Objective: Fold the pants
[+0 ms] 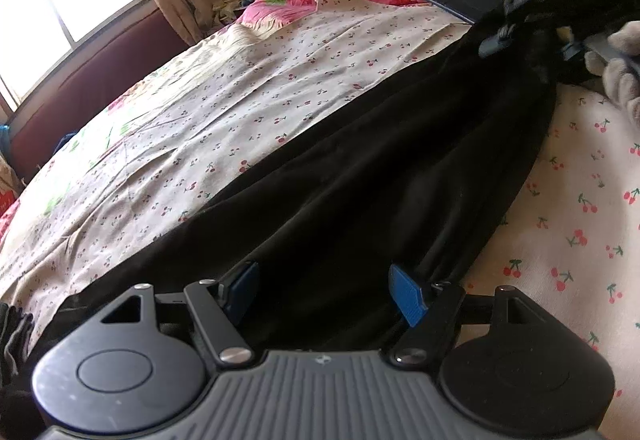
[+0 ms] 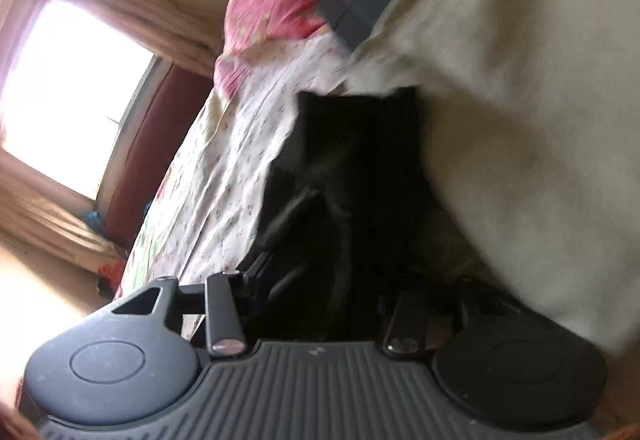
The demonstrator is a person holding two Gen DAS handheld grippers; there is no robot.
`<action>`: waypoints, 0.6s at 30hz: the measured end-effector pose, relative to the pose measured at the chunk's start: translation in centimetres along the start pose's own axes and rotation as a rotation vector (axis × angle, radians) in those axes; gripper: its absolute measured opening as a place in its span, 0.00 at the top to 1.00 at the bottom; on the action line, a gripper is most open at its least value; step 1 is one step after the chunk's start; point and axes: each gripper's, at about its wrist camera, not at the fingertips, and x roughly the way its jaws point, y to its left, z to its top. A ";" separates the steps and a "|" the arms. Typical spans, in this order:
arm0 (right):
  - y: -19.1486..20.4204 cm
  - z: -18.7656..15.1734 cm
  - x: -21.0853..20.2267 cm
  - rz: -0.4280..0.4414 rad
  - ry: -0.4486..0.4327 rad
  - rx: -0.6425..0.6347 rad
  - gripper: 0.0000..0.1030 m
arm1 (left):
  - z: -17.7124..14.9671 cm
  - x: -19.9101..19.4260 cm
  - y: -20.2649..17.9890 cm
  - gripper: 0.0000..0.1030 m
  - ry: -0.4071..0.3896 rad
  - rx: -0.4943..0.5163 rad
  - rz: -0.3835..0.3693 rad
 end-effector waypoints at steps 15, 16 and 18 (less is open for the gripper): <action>10.8 1.0 -8.0 0.193 -0.123 -0.127 0.94 | 0.6 0.6 0.9 0.17 -0.050 -0.129 -0.173; 12.0 0.8 -8.1 0.191 -0.122 -0.146 0.94 | 0.3 0.3 1.7 0.17 -0.052 -0.146 -0.167; 14.6 0.5 -8.2 0.195 -0.116 -0.195 0.94 | -1.0 -0.5 3.6 0.17 -0.043 -0.182 -0.124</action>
